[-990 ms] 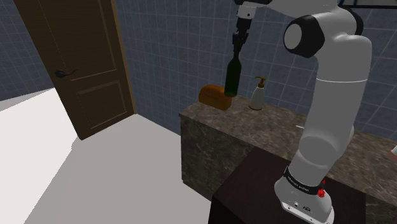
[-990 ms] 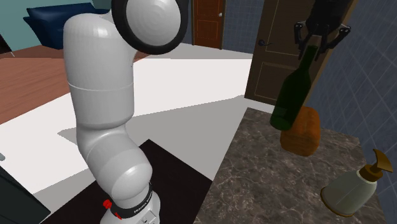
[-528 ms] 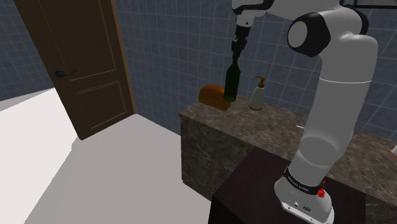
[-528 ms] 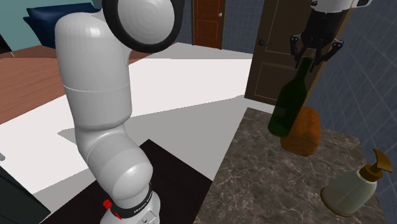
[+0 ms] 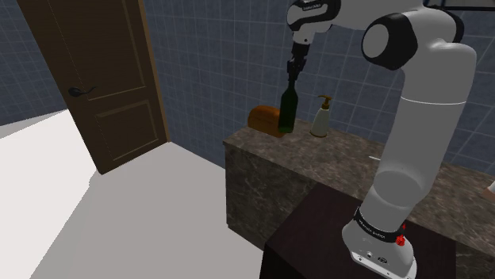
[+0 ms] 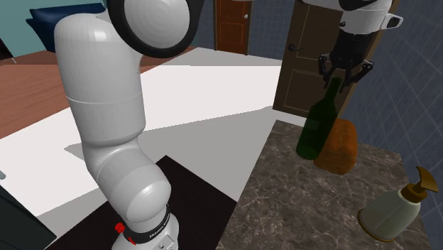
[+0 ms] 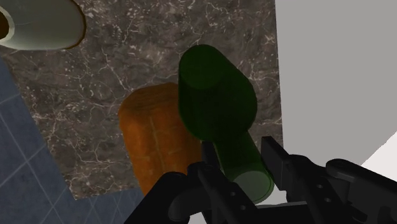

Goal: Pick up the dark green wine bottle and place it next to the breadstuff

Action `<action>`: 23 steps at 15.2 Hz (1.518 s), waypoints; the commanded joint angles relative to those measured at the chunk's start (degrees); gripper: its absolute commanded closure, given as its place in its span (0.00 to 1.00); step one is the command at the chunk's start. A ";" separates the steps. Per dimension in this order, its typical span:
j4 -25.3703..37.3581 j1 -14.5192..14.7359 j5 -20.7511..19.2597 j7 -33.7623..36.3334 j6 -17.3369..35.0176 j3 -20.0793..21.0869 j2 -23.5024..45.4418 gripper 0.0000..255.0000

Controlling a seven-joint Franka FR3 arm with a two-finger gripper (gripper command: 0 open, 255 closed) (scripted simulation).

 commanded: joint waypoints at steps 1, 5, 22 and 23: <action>-1.62 0.04 0.01 -0.16 1.59 0.01 -0.10 1.00; -4.87 0.21 0.01 -0.30 4.71 0.09 -0.24 1.00; -12.34 0.36 0.72 -1.08 12.85 0.35 0.56 1.00; -12.34 0.36 0.72 -1.08 12.85 0.35 0.56 1.00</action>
